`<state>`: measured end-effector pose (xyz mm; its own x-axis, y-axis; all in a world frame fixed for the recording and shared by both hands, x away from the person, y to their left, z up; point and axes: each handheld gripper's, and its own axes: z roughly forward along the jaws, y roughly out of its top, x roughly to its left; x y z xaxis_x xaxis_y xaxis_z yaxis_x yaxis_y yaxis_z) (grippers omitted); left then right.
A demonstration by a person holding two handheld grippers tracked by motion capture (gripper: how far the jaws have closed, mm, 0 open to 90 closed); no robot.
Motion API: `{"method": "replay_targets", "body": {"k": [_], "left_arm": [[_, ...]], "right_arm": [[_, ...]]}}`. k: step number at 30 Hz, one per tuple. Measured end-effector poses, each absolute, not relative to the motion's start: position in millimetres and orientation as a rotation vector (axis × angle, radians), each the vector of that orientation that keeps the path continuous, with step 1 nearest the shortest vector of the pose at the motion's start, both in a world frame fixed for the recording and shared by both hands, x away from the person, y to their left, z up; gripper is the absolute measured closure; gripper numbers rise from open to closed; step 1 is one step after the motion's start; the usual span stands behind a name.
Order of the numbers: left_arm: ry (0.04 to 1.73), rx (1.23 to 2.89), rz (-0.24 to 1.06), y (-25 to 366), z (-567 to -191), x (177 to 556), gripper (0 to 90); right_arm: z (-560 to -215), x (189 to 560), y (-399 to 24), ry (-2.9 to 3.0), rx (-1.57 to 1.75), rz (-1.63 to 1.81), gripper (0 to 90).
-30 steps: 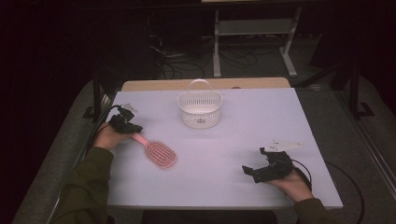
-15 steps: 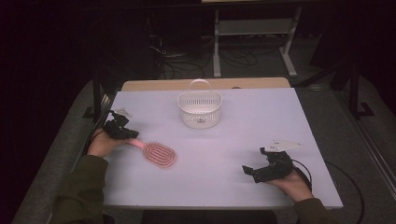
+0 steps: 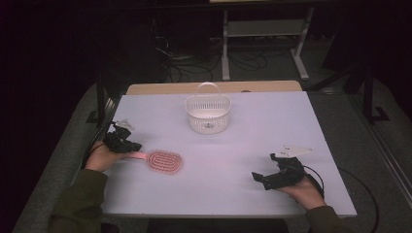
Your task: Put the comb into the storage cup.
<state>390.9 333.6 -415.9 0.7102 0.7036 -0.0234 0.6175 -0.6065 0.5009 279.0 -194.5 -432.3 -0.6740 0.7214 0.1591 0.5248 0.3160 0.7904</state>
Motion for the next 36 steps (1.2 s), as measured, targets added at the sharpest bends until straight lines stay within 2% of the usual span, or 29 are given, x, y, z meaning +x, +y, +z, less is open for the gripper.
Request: {"method": "replay_targets", "body": {"k": [36], "left_arm": [[0.954, 2.435, 0.125, 338.2, -416.4, 330.4, 90.0]], "right_arm": [[-433.0, 280.1, -192.4, 2.364, 1.144, 1.288, 0.0]]}}
